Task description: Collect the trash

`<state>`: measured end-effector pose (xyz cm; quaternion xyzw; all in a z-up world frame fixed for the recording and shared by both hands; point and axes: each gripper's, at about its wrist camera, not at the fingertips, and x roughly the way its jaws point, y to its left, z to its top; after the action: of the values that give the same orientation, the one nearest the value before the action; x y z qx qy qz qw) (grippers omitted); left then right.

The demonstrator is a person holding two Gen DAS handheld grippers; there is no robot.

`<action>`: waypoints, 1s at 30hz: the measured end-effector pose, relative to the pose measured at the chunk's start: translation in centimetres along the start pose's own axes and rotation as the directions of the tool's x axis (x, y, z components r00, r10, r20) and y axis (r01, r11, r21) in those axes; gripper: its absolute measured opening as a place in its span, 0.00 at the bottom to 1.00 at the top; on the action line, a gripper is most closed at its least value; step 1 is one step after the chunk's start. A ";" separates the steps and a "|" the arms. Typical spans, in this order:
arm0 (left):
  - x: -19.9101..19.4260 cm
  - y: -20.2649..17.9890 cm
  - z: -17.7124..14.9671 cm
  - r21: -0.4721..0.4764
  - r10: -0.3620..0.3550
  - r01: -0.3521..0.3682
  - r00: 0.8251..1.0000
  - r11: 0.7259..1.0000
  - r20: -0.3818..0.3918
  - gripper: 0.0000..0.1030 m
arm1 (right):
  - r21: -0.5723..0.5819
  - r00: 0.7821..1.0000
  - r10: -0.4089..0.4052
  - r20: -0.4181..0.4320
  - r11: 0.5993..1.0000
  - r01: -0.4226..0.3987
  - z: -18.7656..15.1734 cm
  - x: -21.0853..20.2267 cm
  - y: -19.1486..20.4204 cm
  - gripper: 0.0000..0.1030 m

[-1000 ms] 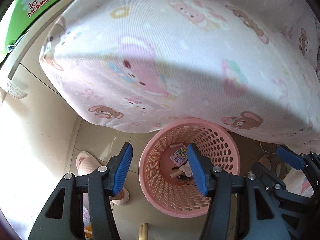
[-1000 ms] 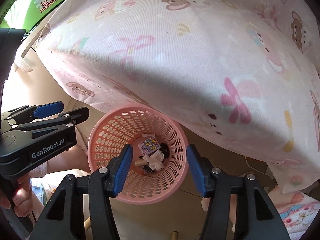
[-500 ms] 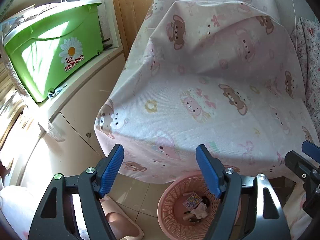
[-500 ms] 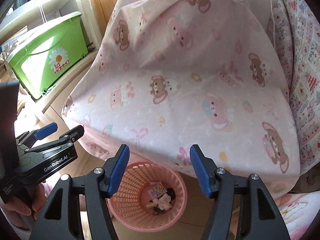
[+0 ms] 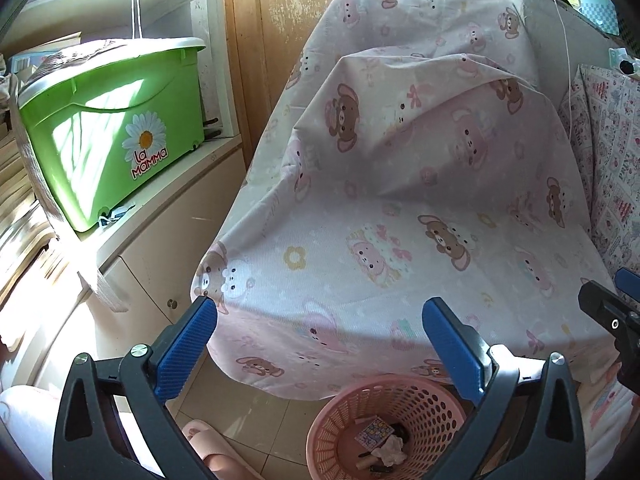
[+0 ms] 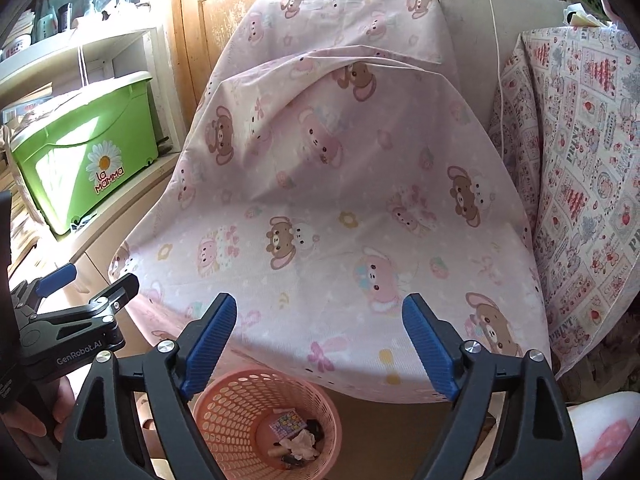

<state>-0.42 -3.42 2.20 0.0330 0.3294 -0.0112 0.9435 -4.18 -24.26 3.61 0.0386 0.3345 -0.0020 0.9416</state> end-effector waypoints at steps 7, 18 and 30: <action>0.1 0.0 0.0 0.003 -0.023 0.023 0.999 1.000 -0.023 0.99 | -0.019 1.000 -0.025 0.010 1.000 0.025 -0.1 0.0 0.0 0.84; 0.2 -0.6 -0.4 0.050 -0.006 0.007 1.000 0.999 -0.029 0.99 | -0.026 1.000 -0.028 -0.002 0.999 0.028 -0.2 0.4 0.2 0.84; 0.0 -0.5 -0.3 0.049 -0.011 0.012 1.000 0.999 -0.022 0.99 | -0.018 1.000 -0.023 -0.010 1.000 0.023 -0.4 0.6 0.1 0.84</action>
<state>-0.63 -3.93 1.92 0.0545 0.3392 -0.0245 0.9388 -3.94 -24.10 2.97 0.0264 0.3398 -0.0097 0.9401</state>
